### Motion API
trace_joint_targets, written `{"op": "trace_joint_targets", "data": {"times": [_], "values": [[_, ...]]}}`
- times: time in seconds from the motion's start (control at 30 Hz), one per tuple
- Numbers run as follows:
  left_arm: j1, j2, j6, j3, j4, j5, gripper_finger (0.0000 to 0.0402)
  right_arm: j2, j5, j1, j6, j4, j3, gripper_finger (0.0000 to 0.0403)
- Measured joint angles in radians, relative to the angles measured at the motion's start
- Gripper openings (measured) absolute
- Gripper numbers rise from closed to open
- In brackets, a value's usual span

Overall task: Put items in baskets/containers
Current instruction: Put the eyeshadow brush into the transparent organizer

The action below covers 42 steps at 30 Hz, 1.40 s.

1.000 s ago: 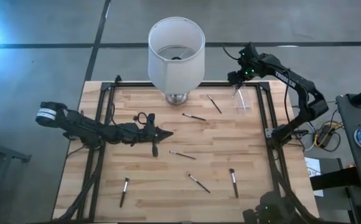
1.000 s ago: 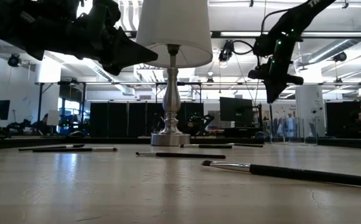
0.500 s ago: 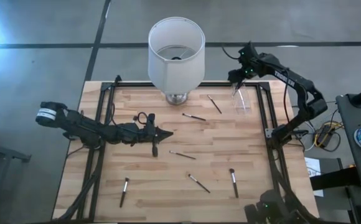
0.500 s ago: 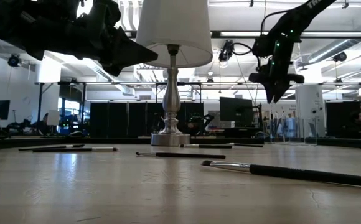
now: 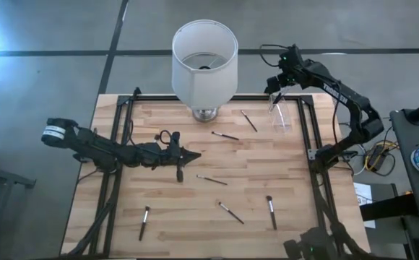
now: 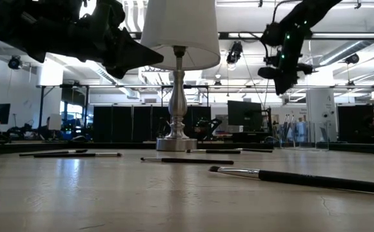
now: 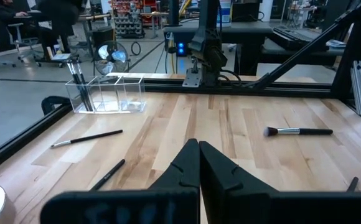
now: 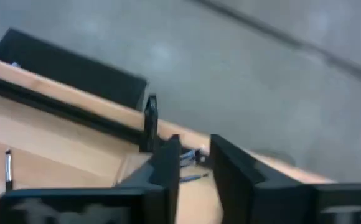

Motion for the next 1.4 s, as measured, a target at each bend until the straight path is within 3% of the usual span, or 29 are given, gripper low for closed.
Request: {"op": "trace_joint_targets", "data": {"times": [0.13,0.33,0.6,0.73,0.87,0.97,1.13,1.23,1.4], "values": [[0.001,0.000,0.023,-0.027,0.004,0.000,0.0000,-0.093,0.035,0.083,-0.049,0.132,-0.101,0.0016],[0.001,0.001,0.013,-0.099,0.158,0.074,0.0000,-0.314,0.035,0.223,-0.046,0.506,-0.406,0.0009],[0.001,0.001,0.013,-0.137,0.129,0.076,0.0000,-0.592,-0.018,0.459,0.023,0.824,-0.821,0.0009],[0.001,0.001,0.015,-0.160,0.130,0.076,0.0000,-0.643,-0.020,0.616,0.074,1.027,-0.981,0.0009],[0.001,0.001,0.015,-0.162,0.132,0.075,0.0000,-0.603,0.004,0.753,0.083,1.298,-1.098,0.0009],[0.001,0.001,0.017,-0.161,0.132,0.075,0.0000,-0.544,0.075,0.796,0.093,1.362,-1.104,0.0009],[0.001,0.001,0.024,-0.161,0.132,0.075,0.0000,-0.414,0.098,0.730,0.116,1.174,-0.955,0.0009],[0.001,0.001,0.025,-0.161,0.131,0.075,0.0000,-0.312,-0.008,0.614,0.116,1.045,-0.844,0.0009],[0.001,0.001,0.025,-0.161,0.124,0.075,0.0000,-0.105,-0.223,0.413,0.131,0.981,-0.708,0.0015]]}}
